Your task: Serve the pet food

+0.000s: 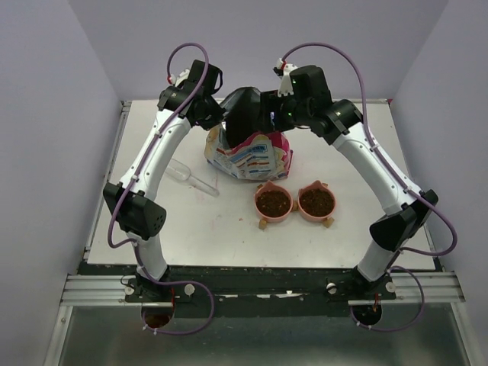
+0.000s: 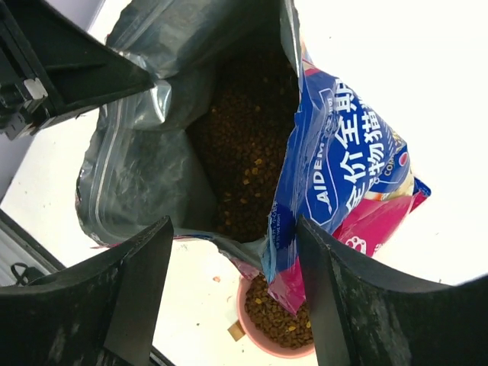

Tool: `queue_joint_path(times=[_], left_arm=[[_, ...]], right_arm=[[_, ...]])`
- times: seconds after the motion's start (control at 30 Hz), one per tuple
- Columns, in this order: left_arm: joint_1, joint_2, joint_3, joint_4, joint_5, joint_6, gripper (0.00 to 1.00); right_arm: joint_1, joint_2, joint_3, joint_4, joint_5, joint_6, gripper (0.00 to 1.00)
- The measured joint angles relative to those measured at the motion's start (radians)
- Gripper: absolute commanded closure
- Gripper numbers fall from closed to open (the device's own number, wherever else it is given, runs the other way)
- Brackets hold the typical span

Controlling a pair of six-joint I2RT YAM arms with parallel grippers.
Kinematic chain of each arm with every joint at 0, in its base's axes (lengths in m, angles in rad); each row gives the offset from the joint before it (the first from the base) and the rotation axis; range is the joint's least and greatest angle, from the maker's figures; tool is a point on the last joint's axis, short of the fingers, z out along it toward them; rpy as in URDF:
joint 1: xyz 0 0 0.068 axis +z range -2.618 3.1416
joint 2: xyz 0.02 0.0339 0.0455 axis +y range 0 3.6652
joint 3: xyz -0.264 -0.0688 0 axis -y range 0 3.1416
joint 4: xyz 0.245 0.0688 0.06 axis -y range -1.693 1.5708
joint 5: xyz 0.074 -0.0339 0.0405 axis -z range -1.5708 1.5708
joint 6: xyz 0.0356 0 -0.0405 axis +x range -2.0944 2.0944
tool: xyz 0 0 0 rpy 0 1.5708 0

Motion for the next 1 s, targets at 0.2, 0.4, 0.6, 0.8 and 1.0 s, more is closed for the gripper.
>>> queue_joint_path(times=[0.2, 0.4, 0.6, 0.8, 1.0], left_arm=[[0.000, 0.000, 0.003, -0.007, -0.007, 0.002, 1.00], [0.000, 0.000, 0.008, -0.009, -0.021, 0.007, 1.00], [0.007, 0.019, 0.079, -0.067, -0.074, 0.068, 1.00], [0.011, 0.032, 0.117, -0.084, -0.149, 0.232, 1.00], [0.011, 0.034, 0.118, -0.054, -0.176, 0.352, 1.00]], right_arm=[[0.003, -0.010, -0.030, 0.031, 0.119, -0.040, 0.48], [0.002, 0.017, -0.036, 0.030, 0.201, -0.109, 0.69], [0.002, -0.006, -0.091, 0.037, 0.258, -0.188, 0.94], [0.004, -0.102, -0.235, 0.090, 0.255, -0.294, 1.00], [-0.012, -0.104, -0.242, 0.101, 0.252, -0.313, 0.90]])
